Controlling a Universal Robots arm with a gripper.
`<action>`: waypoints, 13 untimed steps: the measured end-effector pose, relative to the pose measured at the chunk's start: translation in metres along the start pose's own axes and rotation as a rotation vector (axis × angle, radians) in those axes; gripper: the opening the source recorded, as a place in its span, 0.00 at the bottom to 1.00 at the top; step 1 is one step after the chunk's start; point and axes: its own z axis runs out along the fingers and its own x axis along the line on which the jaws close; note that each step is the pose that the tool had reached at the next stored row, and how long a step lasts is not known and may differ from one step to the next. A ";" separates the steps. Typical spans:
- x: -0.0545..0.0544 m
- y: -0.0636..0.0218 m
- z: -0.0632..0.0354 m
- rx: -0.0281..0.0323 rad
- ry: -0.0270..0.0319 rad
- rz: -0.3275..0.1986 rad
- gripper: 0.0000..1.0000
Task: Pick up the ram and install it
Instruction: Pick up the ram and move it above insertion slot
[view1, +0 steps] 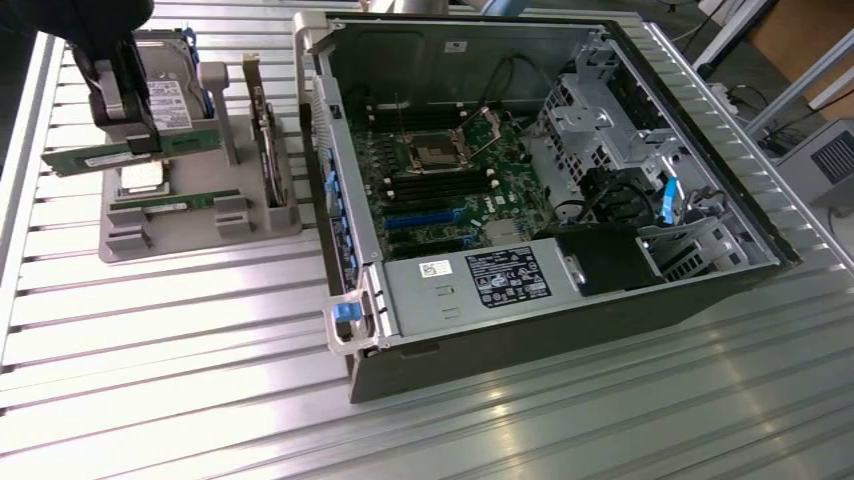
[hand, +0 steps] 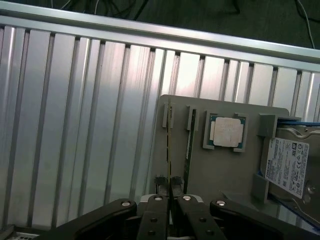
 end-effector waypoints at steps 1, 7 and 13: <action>0.000 0.0001 -0.0024 -0.0001 0.0000 0.000 0.14; 0.000 0.0010 -0.0241 0.0000 0.0000 0.000 0.14; 0.000 0.0019 -0.0442 0.0000 0.0000 0.000 0.14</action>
